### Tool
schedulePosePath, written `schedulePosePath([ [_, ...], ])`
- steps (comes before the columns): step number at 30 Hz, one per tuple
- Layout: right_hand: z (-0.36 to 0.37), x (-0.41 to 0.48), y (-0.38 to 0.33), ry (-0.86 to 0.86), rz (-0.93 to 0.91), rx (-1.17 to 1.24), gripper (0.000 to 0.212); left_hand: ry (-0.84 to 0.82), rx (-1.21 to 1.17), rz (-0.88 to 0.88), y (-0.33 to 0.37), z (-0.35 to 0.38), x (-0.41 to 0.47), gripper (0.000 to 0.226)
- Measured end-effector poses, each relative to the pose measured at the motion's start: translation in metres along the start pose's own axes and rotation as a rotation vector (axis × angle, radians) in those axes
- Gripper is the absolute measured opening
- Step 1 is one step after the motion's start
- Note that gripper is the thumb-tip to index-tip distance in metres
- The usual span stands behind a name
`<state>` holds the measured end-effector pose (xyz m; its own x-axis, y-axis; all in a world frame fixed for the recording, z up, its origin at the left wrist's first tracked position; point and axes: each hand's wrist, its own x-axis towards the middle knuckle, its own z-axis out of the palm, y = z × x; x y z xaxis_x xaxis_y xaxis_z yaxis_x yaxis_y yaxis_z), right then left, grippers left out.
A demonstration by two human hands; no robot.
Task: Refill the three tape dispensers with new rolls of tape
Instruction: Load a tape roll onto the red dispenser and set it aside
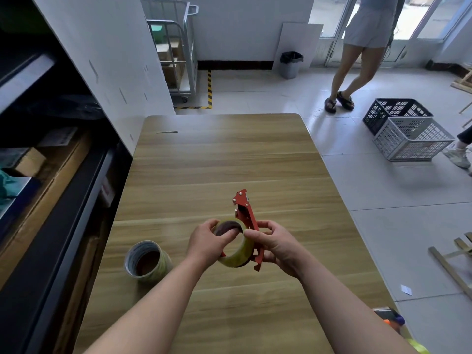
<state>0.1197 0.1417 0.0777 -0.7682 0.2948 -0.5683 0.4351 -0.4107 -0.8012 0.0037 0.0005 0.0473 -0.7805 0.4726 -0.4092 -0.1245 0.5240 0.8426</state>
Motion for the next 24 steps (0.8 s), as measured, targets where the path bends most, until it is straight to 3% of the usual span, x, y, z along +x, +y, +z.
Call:
schedulePosePath([
  [4,-0.002,0.001,0.0,0.008,0.0,-0.006,0.051,-0.085,-0.081,0.001,0.007,-0.004,-0.006,0.041],
  [8,-0.006,0.002,0.0,0.029,0.012,-0.016,0.04,-0.23,-0.329,-0.188,0.008,-0.014,-0.004,0.051],
  [13,-0.008,0.0,0.004,0.018,-0.018,0.012,0.041,-0.248,-0.559,-0.279,0.006,-0.018,-0.006,0.049],
  [18,-0.013,-0.005,0.002,-0.116,-0.033,0.098,0.044,-0.26,-0.679,-0.28,0.005,-0.015,-0.006,0.054],
  [24,-0.018,-0.005,-0.001,-0.091,0.016,0.141,0.038,-0.279,-0.762,-0.253,0.011,-0.007,-0.007,0.047],
])
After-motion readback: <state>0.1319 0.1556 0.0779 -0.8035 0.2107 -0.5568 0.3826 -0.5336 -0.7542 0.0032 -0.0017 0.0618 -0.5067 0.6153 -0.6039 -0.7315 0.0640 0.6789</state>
